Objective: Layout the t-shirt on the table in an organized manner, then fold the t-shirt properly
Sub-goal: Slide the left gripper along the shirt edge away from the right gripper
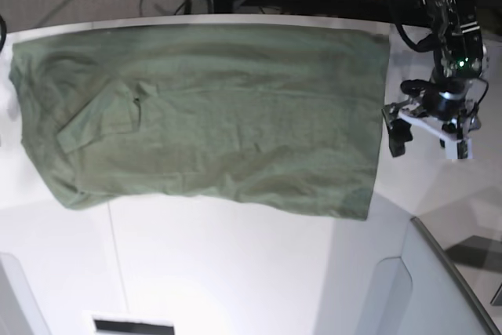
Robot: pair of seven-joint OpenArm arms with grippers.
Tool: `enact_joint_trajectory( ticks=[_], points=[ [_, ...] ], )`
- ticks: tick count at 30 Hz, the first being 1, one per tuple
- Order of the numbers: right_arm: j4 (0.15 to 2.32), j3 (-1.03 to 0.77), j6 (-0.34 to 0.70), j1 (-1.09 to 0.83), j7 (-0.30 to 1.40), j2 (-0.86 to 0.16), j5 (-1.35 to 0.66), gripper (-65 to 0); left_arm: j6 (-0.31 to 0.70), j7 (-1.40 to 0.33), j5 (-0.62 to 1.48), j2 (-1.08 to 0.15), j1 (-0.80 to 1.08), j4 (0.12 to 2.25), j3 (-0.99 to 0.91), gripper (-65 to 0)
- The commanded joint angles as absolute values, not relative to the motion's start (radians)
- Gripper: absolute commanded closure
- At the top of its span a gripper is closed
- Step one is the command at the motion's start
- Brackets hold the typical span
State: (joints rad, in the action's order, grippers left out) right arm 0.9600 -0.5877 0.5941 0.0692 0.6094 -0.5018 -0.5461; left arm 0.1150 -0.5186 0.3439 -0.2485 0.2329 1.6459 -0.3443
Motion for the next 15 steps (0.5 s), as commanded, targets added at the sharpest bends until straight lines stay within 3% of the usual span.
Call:
enact_joint_trajectory(
  ticks=[1,4,11,15],
  points=[
    [0.926,-0.532,0.604,0.139,0.558,-0.542,-0.567,-36.0,0.114,-0.504,0.346,-0.259,0.206,1.641,-0.314,-63.5],
    [0.736,-0.341,0.604,0.28,0.446,-0.57,-0.567,-36.0,0.114,-0.504,0.346,-0.257,0.143,1.593,-0.213,-53.5],
    [0.409,-0.162,0.607,0.452,0.17,-0.559,-0.568,-36.0,0.113,-0.504,0.352,-0.249,0.107,1.558,-0.148,0.0],
    [0.341,-0.157,0.601,0.453,0.094,-0.532,-0.568,-36.0,0.113,-0.503,0.348,-0.259,0.142,1.554,-0.15,0.0]
  ],
)
